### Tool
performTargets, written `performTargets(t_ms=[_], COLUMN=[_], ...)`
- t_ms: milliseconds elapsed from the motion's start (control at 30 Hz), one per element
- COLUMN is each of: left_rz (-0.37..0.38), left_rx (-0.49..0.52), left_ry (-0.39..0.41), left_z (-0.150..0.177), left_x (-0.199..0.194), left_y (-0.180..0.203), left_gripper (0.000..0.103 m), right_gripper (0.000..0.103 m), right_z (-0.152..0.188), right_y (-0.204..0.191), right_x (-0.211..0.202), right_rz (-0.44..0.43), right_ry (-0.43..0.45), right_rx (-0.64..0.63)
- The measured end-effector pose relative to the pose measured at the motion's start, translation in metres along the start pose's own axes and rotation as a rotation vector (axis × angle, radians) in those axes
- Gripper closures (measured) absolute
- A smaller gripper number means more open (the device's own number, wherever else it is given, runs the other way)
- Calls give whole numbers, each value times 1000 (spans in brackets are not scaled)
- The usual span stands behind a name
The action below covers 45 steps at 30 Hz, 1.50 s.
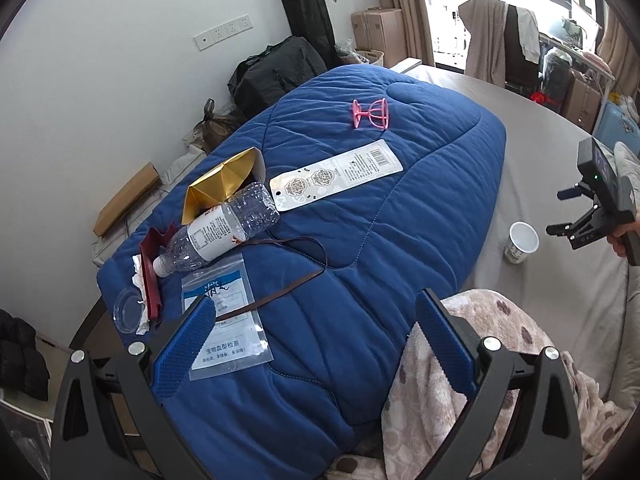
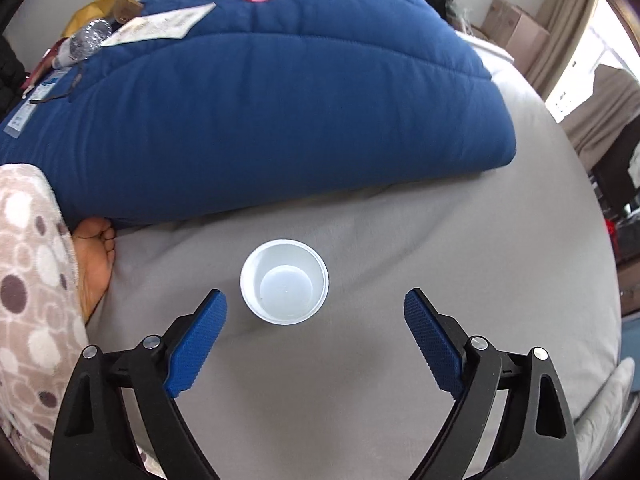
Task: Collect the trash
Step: 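Reach the right gripper to the white paper cup and grasp its rim, then lift the white cup with the right gripper while the left gripper grasps the clear plastic bag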
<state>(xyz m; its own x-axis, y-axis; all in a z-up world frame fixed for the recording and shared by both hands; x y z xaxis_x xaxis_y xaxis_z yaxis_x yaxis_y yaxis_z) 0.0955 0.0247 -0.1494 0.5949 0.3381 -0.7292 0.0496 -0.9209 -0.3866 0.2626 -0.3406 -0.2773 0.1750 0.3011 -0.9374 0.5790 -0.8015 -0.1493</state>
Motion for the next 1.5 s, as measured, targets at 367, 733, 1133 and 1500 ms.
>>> performTargets(t_ms=[367,733,1133,1500], left_rz=[-34,-105,-143,-143], left_rx=[-51,-123,-38,-245], left_ry=[13,52,219,62], left_z=[17,27,41,87], left_x=[30,31,63,98], left_y=[2,-9,-19,-65], left_gripper=[5,5,5,5], right_gripper=[47,99,99,99], right_z=[22,42,-10,-12], right_y=[18,5,-78,-81], right_x=[87,61,-53,-77], right_rz=[-53,-227,-306,-316], right_ry=[-76,142,467,470], right_rx=[162,370,296,226])
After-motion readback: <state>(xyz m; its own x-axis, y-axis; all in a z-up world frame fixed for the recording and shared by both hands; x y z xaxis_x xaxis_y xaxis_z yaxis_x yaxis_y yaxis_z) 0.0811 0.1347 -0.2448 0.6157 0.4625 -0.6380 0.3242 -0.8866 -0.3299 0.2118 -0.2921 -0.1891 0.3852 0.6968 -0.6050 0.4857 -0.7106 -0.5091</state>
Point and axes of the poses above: each gripper's, at about its wrist camera, not at the fingertips, and x roughly the way its jaws point, y to its right, z to its underside, the point moved 3 cm from there along x, roughly the way its jaws point, and after that the axes turned 12 degrees about -z, right-handed, at the moved point
